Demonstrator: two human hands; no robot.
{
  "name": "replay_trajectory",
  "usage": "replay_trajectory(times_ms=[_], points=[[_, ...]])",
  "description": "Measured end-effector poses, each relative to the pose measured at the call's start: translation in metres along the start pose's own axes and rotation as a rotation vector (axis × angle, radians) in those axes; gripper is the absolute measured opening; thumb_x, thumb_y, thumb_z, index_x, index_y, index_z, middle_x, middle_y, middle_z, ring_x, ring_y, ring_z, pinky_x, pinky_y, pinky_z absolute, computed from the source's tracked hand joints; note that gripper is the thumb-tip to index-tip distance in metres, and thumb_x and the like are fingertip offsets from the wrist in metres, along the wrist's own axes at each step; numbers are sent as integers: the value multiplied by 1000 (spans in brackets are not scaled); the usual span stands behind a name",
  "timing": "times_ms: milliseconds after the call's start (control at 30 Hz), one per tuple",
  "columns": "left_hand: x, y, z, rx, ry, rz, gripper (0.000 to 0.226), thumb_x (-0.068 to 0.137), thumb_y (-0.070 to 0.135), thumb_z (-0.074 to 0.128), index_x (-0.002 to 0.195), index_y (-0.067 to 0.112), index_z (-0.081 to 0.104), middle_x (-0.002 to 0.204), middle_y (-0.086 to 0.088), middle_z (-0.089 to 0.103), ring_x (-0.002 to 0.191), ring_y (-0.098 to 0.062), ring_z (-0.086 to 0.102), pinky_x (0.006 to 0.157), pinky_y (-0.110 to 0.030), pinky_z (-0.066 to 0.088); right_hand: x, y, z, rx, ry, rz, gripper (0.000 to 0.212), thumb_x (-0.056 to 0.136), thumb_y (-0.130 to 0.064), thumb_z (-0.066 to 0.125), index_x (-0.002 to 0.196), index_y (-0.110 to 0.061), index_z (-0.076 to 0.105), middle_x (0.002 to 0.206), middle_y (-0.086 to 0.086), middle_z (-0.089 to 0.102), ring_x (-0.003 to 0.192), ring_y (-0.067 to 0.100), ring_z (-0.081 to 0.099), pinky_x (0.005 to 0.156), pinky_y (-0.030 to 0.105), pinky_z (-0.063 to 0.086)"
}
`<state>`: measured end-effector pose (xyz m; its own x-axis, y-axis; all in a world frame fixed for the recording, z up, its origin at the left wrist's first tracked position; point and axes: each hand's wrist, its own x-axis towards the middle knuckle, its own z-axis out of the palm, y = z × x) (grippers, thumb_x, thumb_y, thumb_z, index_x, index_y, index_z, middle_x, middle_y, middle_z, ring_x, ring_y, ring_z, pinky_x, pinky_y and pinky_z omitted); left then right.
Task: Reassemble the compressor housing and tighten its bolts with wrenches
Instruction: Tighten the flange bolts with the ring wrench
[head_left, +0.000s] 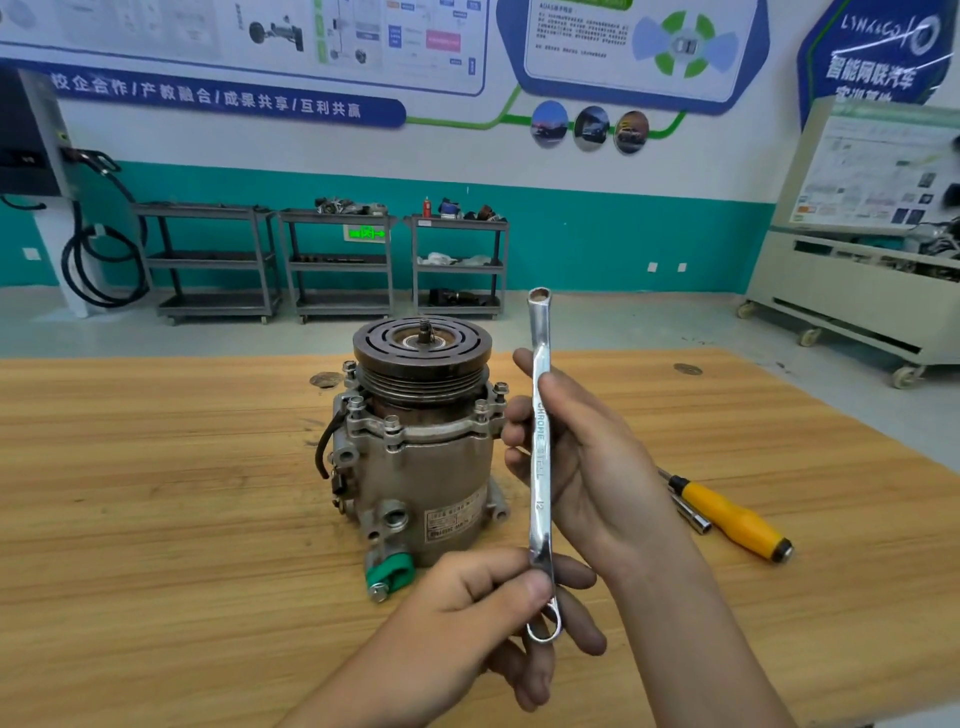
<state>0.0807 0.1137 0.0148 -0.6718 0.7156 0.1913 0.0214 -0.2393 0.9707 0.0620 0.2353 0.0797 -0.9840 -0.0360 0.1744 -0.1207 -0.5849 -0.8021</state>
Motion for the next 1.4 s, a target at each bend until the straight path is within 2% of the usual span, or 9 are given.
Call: replay_trajectory(times_ms=[333, 467, 633, 767, 967, 1100, 1200, 1267, 1400], points=[[-6, 1, 7, 253, 159, -78, 19, 86, 20, 53, 104, 22, 59, 96, 13, 72, 59, -8, 64, 60, -21, 51, -4, -4, -10, -113, -55, 102, 25, 87, -23, 49, 107, -25, 64, 49, -3, 43, 35, 5, 33, 32, 15, 27], [-20, 15, -18, 554, 532, 197, 37, 88, -4, 54, 81, 26, 73, 78, 6, 73, 52, -8, 62, 56, -22, 53, -5, -18, -31, -745, 158, -218, 25, 95, -17, 51, 100, -38, 63, 48, -11, 47, 42, -2, 40, 39, 10, 30], [-25, 39, -66, 277, 876, 411, 43, 90, -2, 45, 68, 23, 73, 55, -2, 61, 42, -7, 49, 42, -14, 41, -6, -35, -46, -746, 200, -126, 21, 95, -18, 52, 93, -30, 69, 49, -8, 48, 41, 0, 37, 38, 12, 29], [-13, 42, -109, 407, 1099, 405, 25, 94, 10, 49, 91, 29, 65, 82, 16, 66, 77, 0, 60, 69, -19, 49, -4, -35, -49, -1207, 105, -294, 25, 94, -21, 53, 88, -42, 65, 53, -7, 49, 51, 5, 48, 53, 25, 40], [24, 34, -152, 422, 866, 45, 40, 98, 43, 34, 132, 27, 44, 139, 4, 45, 120, -8, 42, 96, -33, 37, -6, -41, -48, -1738, 70, -358, 29, 92, -37, 53, 119, -35, 63, 82, -18, 66, 74, -1, 56, 64, 21, 45], [43, 26, -140, 402, 928, 23, 40, 100, 41, 30, 120, 20, 57, 121, 0, 59, 110, -12, 52, 97, -29, 39, -7, -43, -45, -1793, 89, -393, 32, 92, -39, 52, 123, -37, 60, 90, -8, 68, 87, 16, 59, 74, 33, 47], [29, 43, -110, 686, 1205, 537, 19, 97, 24, 42, 105, 21, 59, 96, 8, 56, 85, 8, 52, 69, -5, 38, -12, -46, -45, -1790, 44, -488, 33, 89, -42, 53, 120, -36, 62, 79, -10, 65, 75, 10, 56, 65, 31, 44], [16, 59, -82, 760, 985, 773, 13, 91, 30, 43, 94, 36, 54, 77, 14, 57, 66, 5, 54, 55, -8, 41, -18, -46, -40, -1757, -27, -626, 34, 88, -47, 55, 116, -32, 66, 68, -16, 56, 62, 0, 49, 56, 26, 38], [5, 65, -30, 865, 515, 460, 13, 87, 44, 46, 92, 44, 58, 62, 9, 61, 46, -4, 52, 41, -18, 40, -26, -42, -26, -1688, -264, -868, 34, 84, -39, 54, 107, -22, 72, 59, -11, 54, 54, -1, 42, 47, 22, 39]])
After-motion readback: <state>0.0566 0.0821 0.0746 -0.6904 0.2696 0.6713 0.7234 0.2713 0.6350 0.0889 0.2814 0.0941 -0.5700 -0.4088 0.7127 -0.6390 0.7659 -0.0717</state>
